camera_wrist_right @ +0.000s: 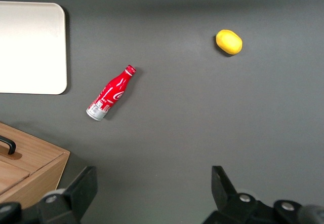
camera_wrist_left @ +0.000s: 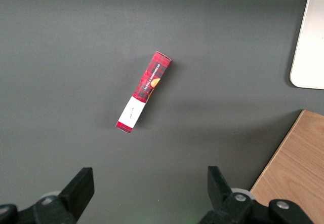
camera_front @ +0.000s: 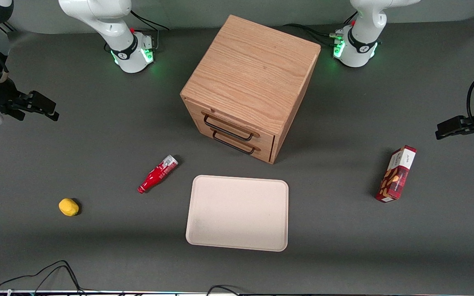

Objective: Place coke bottle on tray
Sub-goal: 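Move the right gripper toward the red Coca-Cola bottle lying on the table, then lower the right gripper over the bottle and close it around the body, then lift the bottle and rotate it upright with the right gripper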

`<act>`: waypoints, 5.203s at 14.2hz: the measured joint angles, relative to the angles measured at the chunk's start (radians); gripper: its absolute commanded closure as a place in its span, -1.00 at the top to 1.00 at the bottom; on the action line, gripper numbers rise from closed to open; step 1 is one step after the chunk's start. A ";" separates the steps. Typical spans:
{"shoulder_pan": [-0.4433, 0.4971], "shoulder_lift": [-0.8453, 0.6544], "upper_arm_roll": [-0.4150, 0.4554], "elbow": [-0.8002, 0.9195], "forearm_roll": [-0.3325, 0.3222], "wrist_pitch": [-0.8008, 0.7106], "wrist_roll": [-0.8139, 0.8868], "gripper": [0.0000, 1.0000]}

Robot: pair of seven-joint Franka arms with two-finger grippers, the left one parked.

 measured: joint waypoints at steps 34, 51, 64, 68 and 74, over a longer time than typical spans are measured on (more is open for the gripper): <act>0.033 0.535 0.256 -0.327 -0.125 0.800 1.007 1.00; 0.026 0.650 0.246 -0.330 -0.158 0.920 1.032 -0.91; 0.029 0.567 0.323 0.229 -0.168 0.268 0.735 -0.91; 0.052 0.638 0.348 0.381 -0.169 0.210 0.551 -0.90; 0.126 0.880 0.345 0.534 -0.186 0.330 0.364 -0.89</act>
